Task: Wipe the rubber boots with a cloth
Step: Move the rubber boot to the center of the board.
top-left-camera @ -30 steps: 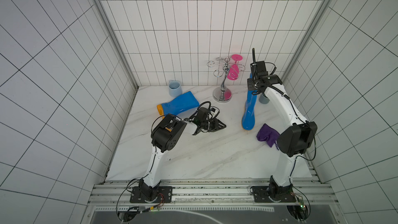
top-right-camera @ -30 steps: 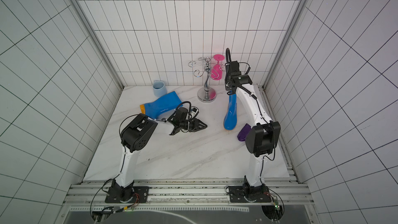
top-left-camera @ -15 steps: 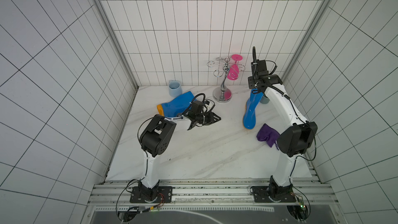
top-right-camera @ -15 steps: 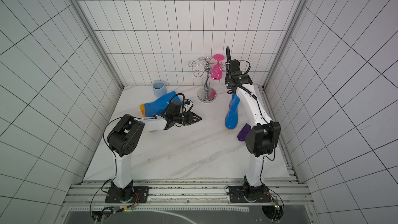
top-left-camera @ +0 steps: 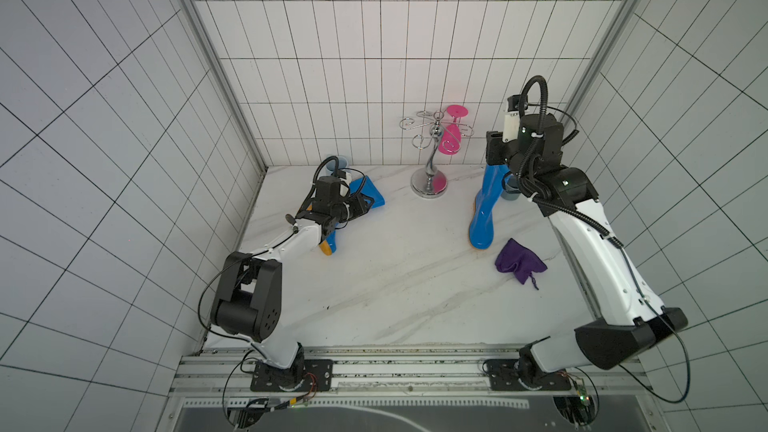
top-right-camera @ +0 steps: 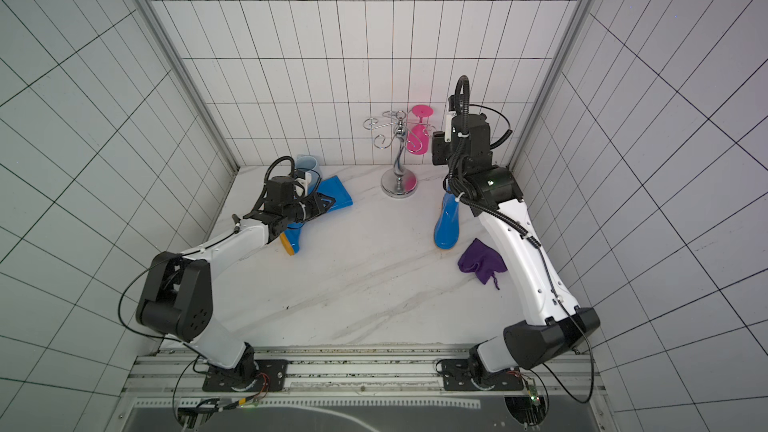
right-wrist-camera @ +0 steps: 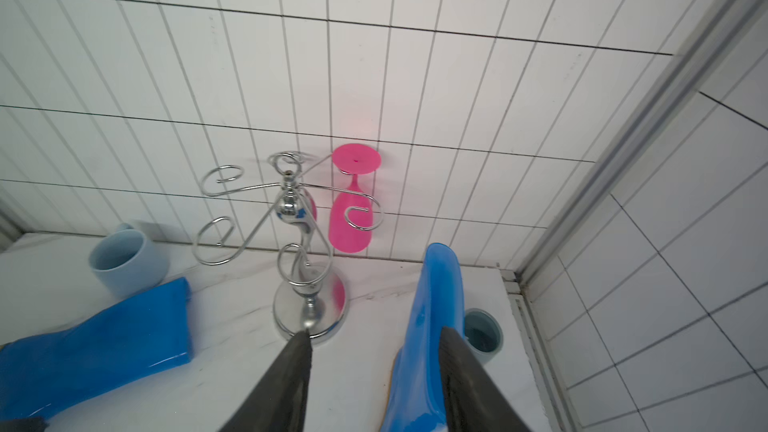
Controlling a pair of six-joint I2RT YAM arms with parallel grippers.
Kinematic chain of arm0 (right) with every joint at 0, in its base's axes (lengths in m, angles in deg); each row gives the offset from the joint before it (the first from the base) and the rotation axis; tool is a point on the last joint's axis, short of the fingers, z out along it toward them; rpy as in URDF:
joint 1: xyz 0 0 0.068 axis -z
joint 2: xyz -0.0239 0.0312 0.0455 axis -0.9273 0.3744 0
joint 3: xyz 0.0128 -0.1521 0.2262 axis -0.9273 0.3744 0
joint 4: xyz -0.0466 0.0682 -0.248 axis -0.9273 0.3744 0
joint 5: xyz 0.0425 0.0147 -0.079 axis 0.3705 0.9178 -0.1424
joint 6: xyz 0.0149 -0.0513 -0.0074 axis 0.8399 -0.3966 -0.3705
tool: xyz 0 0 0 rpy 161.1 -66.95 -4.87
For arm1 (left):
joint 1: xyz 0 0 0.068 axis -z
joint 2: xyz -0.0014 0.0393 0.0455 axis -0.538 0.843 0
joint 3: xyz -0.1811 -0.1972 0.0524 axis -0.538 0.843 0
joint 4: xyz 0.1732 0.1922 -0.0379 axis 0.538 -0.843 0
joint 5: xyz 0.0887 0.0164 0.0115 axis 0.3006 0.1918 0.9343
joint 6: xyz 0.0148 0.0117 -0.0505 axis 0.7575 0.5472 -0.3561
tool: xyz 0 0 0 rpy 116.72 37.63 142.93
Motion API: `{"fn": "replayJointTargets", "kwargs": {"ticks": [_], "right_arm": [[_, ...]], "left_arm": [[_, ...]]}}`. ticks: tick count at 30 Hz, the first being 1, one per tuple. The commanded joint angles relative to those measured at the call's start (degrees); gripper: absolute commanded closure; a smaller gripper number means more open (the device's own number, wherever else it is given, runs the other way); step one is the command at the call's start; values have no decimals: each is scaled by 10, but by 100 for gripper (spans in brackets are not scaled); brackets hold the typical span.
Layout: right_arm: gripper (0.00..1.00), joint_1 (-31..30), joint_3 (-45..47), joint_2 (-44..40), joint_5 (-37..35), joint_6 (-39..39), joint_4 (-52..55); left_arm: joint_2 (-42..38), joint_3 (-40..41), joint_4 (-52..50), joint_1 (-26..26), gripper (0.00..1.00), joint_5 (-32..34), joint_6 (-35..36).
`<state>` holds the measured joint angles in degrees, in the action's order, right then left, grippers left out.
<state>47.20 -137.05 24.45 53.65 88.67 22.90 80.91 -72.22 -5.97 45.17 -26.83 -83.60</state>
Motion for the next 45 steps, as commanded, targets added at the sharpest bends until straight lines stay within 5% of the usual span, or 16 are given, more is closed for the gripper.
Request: {"fn": "replayJointTargets", "kwargs": {"ticks": [1,20,32,45], "right_arm": [[49,-20,50,18,99,11,-26],[49,-89,139,171,232,17,-84],[49,-81,30,365,297,27,-159],[51,-64,-19,484,412,106,-285]], "left_arm": [[-12,24,-51,-30,68,45,21],[-86,95,-90,-119,63,214,38],[-25,99,-56,-147,63,181,40],[5,106,-36,-147,63,180,40]]}}
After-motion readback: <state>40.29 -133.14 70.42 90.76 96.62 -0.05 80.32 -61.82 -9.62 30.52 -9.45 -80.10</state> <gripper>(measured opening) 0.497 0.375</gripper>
